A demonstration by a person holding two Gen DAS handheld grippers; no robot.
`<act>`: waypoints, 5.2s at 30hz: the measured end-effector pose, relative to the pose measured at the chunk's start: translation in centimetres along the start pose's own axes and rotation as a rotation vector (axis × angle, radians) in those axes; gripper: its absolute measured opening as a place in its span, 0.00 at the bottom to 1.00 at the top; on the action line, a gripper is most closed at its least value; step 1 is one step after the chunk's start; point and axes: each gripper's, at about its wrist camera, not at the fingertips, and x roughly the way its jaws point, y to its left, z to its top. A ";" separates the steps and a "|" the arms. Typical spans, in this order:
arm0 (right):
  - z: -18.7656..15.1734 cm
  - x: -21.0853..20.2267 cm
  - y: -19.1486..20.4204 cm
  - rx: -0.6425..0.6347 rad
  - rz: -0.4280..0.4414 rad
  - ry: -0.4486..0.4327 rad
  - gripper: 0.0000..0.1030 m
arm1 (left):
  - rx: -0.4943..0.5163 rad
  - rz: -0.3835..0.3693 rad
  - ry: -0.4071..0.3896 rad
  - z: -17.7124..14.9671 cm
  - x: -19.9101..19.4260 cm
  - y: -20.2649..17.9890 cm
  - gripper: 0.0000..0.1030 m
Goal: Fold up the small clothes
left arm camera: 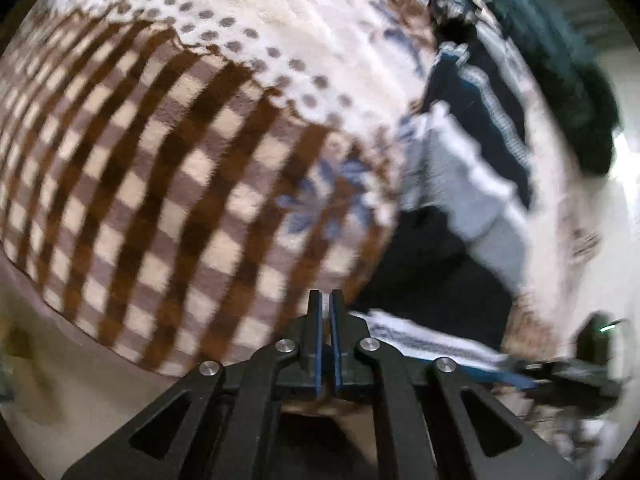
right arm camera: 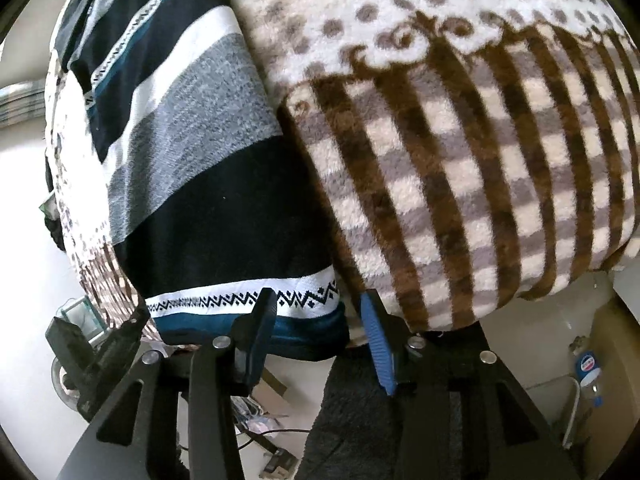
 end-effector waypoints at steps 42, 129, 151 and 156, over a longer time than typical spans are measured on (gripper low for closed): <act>6.0 -15.0 7.7 -0.139 0.394 -0.278 0.11 | 0.311 -0.341 -0.172 12.5 -9.2 -17.3 0.09; 50.3 -5.6 19.1 -0.215 0.375 -0.053 0.61 | 0.157 -0.308 -0.013 41.4 12.5 -18.8 0.26; 48.4 -11.1 14.9 -0.183 0.363 -0.143 0.88 | -0.178 -0.397 -0.093 29.5 4.0 -11.3 0.70; 46.5 -13.8 14.3 -0.212 0.323 -0.131 0.95 | -0.355 -0.430 -0.073 21.0 5.9 -10.9 0.70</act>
